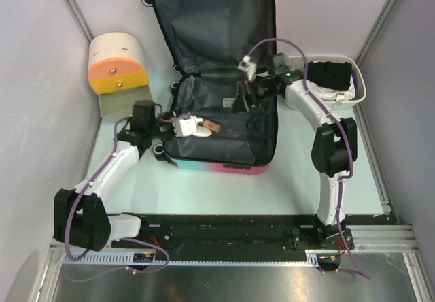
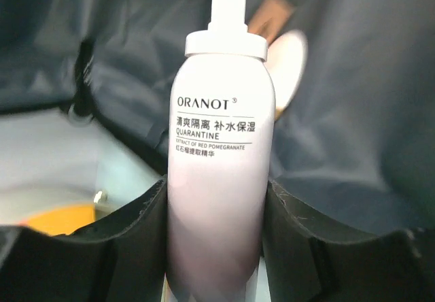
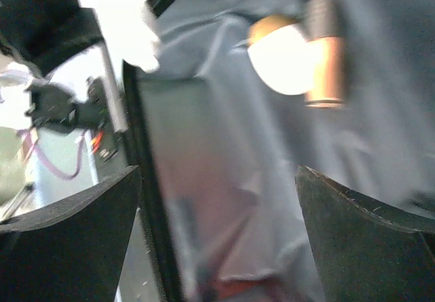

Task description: Open, take out, and arrange the luggage

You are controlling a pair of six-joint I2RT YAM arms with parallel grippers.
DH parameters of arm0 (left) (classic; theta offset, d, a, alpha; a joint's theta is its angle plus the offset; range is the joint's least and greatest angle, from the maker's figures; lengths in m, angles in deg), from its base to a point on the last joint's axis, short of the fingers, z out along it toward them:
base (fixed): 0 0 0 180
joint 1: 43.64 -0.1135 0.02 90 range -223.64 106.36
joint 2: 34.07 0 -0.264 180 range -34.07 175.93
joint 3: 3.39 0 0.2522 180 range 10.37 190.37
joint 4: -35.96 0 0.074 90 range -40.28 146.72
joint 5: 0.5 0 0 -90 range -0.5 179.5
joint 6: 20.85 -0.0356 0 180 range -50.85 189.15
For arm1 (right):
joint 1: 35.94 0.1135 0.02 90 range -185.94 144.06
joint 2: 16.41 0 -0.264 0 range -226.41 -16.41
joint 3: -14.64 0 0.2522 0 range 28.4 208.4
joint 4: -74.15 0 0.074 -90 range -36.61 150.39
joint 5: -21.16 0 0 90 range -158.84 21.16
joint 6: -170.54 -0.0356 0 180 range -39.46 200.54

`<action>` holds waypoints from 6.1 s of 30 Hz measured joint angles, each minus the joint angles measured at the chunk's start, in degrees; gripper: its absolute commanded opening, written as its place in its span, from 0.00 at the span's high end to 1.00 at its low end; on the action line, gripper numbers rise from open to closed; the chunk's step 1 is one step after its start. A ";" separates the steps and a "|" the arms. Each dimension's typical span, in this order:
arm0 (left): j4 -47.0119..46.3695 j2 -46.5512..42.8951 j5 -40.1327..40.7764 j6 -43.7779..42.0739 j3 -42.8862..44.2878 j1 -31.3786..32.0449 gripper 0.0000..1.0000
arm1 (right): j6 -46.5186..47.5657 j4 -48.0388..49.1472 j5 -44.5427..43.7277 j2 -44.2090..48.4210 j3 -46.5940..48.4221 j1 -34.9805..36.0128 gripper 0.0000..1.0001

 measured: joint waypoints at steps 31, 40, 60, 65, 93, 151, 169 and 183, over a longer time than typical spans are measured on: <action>2.14 41.75 9.51 -11.02 38.47 -28.11 0.73 | 1.46 3.50 -7.85 6.69 -5.79 -7.58 0.00; 2.01 42.12 9.92 -11.15 38.47 -29.53 0.19 | 2.58 3.34 -7.98 7.98 -6.27 -7.56 0.00; -0.50 21.51 4.57 14.14 22.82 -30.58 0.80 | 2.73 3.21 -7.58 8.00 -7.04 -7.19 0.00; 0.70 21.92 4.87 23.58 16.61 -32.26 0.89 | 2.73 2.95 -7.82 8.00 -7.65 -7.21 0.00; -26.80 44.44 15.10 31.04 28.96 -32.24 0.77 | 5.18 0.94 -11.89 8.04 -8.57 -7.08 0.00; -19.26 37.62 7.23 85.33 33.81 -37.68 0.41 | 10.95 -2.62 -15.45 17.64 -15.58 -8.00 0.00; -19.19 51.21 5.01 88.98 45.86 -37.59 0.51 | 11.69 -4.50 -18.99 17.75 -14.12 -8.46 0.00; -17.92 52.41 2.67 89.94 48.17 -37.55 0.89 | 11.72 -4.57 -20.26 16.85 -12.39 -7.63 0.00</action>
